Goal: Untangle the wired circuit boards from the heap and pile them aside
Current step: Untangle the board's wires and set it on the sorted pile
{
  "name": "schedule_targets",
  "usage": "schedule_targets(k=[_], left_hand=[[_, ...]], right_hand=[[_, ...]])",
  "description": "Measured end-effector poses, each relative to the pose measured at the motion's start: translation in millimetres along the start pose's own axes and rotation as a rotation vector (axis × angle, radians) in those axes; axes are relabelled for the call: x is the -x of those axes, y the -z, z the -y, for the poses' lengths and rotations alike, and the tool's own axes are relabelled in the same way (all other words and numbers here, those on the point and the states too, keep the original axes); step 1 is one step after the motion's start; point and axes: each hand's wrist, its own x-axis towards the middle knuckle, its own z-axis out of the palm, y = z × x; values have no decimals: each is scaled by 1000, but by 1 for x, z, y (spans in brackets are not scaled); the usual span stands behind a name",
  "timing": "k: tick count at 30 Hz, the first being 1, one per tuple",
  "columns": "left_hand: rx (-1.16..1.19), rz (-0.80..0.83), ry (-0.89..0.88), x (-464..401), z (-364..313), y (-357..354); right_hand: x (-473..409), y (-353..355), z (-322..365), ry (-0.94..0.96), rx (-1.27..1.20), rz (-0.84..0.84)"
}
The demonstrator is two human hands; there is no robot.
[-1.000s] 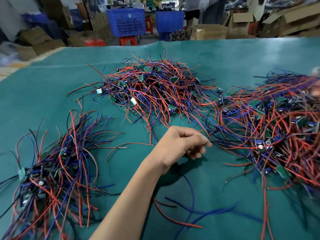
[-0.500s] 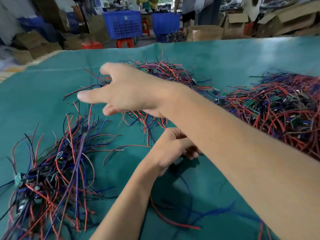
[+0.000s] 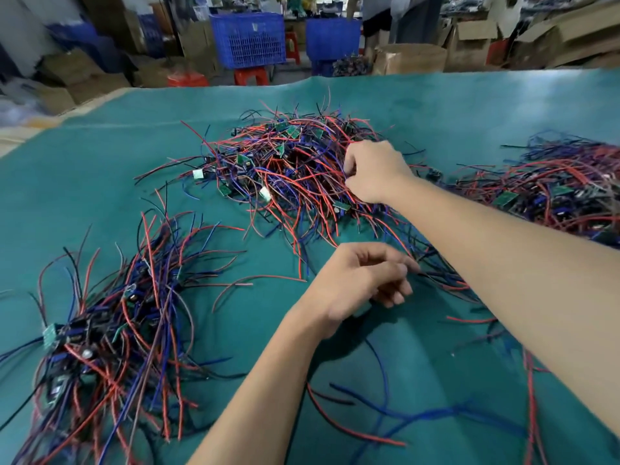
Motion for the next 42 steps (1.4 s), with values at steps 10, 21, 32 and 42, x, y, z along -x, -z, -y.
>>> schedule_targets(k=[10,21,32,42], left_hand=[[36,-29,34,-1,-1,0],[460,-241,106,-7,-6,5],[369,-220,102,-5,-7,4],[296,-147,90,-3,-3,3]], right_hand=[[23,8,-46,-148,-317,-81],[128,35,-52,-85,-812,-75],[172,-7,-52,-102,-952,-135],[176,2,-43,36,-1020,-258]])
